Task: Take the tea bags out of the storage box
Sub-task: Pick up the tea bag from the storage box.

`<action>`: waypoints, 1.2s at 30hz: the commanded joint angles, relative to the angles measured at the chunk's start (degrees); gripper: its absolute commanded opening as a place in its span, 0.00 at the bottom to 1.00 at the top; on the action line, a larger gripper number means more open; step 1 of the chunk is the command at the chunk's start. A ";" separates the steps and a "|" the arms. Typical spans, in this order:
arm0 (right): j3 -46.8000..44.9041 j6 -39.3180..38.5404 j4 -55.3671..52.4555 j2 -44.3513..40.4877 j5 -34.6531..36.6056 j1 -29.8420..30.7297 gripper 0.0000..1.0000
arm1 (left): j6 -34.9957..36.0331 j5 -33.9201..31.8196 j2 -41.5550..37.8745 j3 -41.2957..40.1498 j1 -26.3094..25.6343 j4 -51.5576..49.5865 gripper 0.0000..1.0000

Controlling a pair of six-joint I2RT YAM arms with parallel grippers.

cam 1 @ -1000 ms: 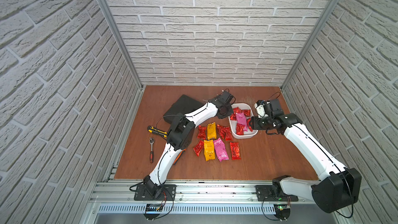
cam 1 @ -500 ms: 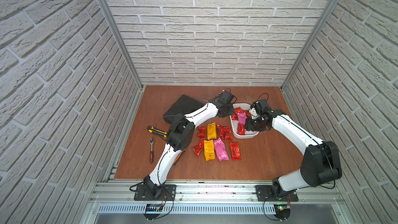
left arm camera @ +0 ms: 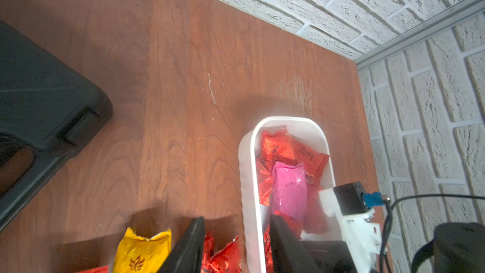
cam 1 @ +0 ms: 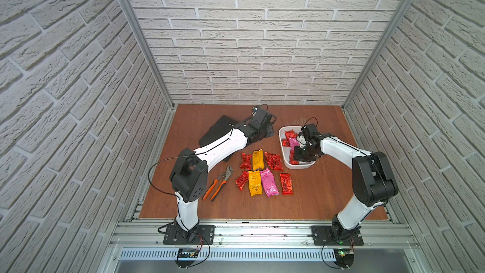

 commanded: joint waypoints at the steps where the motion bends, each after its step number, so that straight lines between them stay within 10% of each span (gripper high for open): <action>1: 1.77 -0.29 0.90 -0.57 -0.15 -0.20 0.16 | 0.34 -2.47 -3.01 -4.74 0.86 1.96 0.45; 20: 7.62 0.09 -7.86 -15.92 -4.51 1.72 0.03 | -3.70 -9.49 -12.09 -14.01 4.24 2.32 0.46; 36: 32.11 8.74 -5.43 10.74 -5.63 14.18 0.03 | -8.00 -13.91 -20.33 -22.77 6.74 -0.45 0.46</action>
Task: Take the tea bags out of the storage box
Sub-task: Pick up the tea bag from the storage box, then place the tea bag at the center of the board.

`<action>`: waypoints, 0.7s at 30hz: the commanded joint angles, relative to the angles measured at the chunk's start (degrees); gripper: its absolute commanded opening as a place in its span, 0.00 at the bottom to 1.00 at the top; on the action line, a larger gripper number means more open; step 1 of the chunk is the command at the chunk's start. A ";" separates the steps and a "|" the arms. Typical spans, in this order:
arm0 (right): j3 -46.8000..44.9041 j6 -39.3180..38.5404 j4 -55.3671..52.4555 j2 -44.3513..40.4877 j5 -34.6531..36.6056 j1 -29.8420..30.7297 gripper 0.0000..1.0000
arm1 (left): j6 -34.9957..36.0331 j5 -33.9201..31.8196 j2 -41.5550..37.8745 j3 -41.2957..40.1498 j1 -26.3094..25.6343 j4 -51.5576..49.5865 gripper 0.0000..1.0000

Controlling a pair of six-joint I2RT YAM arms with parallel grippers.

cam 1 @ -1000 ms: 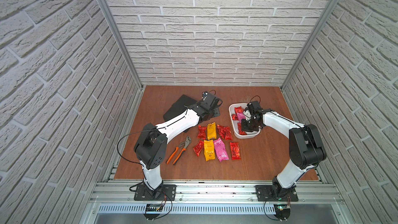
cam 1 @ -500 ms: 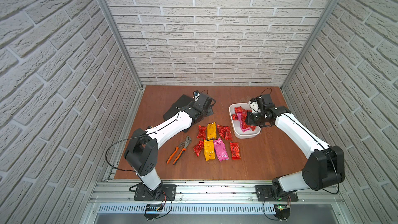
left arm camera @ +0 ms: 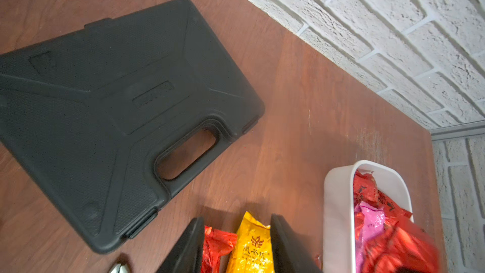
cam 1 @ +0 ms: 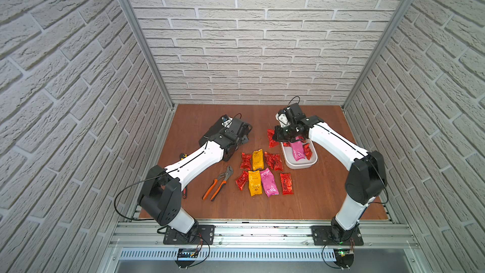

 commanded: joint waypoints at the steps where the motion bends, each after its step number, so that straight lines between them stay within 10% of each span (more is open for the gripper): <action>1: 5.81 2.75 0.36 6.17 -0.81 1.28 0.03 | -0.92 -2.83 -2.67 -1.68 0.30 -0.41 0.46; 13: 15.68 6.82 1.82 23.70 -0.34 2.04 0.06 | -1.74 -2.15 -4.77 -5.06 0.26 0.35 0.46; 21: 14.69 2.18 -0.31 16.60 3.74 2.69 0.41 | 0.58 0.98 -1.54 -2.49 -0.36 3.22 0.47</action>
